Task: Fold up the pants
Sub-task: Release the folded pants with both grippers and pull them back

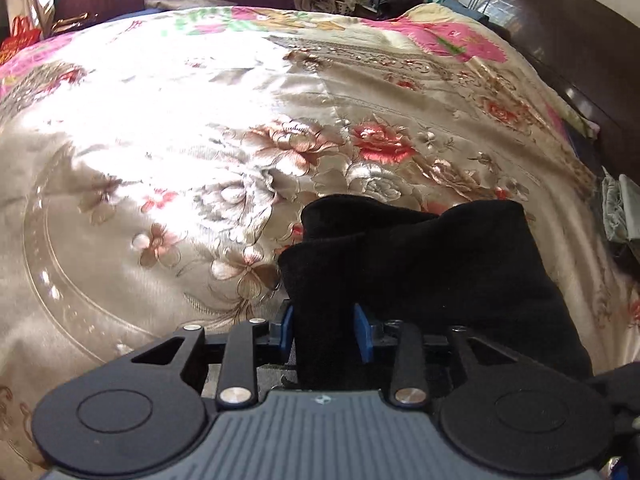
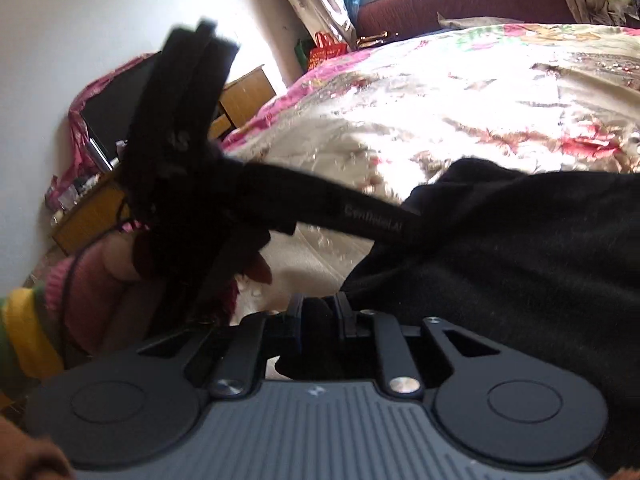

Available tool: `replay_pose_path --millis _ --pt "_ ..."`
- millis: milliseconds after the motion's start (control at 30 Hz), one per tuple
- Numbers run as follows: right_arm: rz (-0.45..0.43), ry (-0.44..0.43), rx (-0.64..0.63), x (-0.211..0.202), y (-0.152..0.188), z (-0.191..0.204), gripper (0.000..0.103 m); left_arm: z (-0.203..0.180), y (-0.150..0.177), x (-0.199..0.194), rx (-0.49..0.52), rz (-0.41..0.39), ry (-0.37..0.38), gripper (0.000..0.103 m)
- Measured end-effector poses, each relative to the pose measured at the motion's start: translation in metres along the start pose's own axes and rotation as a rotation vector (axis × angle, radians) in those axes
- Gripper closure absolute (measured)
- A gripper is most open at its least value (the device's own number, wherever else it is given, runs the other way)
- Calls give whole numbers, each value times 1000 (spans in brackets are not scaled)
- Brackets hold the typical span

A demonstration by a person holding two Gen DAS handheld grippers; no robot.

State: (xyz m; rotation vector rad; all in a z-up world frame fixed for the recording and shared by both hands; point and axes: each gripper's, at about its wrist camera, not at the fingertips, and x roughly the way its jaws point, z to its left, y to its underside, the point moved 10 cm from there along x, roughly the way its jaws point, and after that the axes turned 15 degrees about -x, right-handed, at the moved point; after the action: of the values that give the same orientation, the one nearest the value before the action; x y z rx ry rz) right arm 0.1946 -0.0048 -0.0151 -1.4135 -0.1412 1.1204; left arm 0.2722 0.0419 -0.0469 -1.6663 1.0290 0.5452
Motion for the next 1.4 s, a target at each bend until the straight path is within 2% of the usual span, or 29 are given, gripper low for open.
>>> replay_pose_path --millis 33,67,100,167,233,300,333,400,433,500,600,700,833,900,1100,1200,1400 --pt "-51 4 8 -23 -8 -2 76 0 -5 -6 9 -23 -10 55" --pt "-84 19 17 -39 -13 -6 69 1 -11 -14 12 -59 -26 55" --pt "-112 55 27 -54 -16 -16 59 3 -16 -20 4 -90 -42 55" --pt "-124 163 18 -63 -14 -38 51 9 -22 -33 -35 -134 -62 56" --pt "-55 295 10 -52 1 -61 51 -1 -16 -42 -34 -142 -44 56" --pt "31 351 42 -33 22 -83 51 -16 1 -44 38 -148 -60 56" --pt "69 354 63 -25 32 -90 53 -21 13 -38 81 -124 -91 56" --pt "82 359 112 -28 40 -94 55 -16 37 -19 98 -46 -151 52" --pt "79 362 122 -35 38 -93 56 -11 44 -14 103 -42 -176 50" --pt "70 401 102 -50 32 -91 55 -5 45 -21 78 -77 -217 42" --pt "64 445 64 -68 26 -83 52 -10 43 -49 12 -136 -201 42" --pt "53 469 50 -82 24 -73 46 -21 51 -72 35 -212 -243 36" --pt "55 498 20 -96 26 -62 44 -38 72 -85 25 -241 -218 28" --pt "55 500 19 -103 28 -55 42 -47 84 -89 25 -247 -211 18" --pt "64 514 -7 -117 40 -36 39 -68 106 -100 56 -288 -205 1" --pt "67 519 -11 -122 46 -28 38 -75 116 -105 56 -295 -185 0" --pt "77 525 -24 -129 56 -21 37 -82 129 -105 71 -294 -203 0"
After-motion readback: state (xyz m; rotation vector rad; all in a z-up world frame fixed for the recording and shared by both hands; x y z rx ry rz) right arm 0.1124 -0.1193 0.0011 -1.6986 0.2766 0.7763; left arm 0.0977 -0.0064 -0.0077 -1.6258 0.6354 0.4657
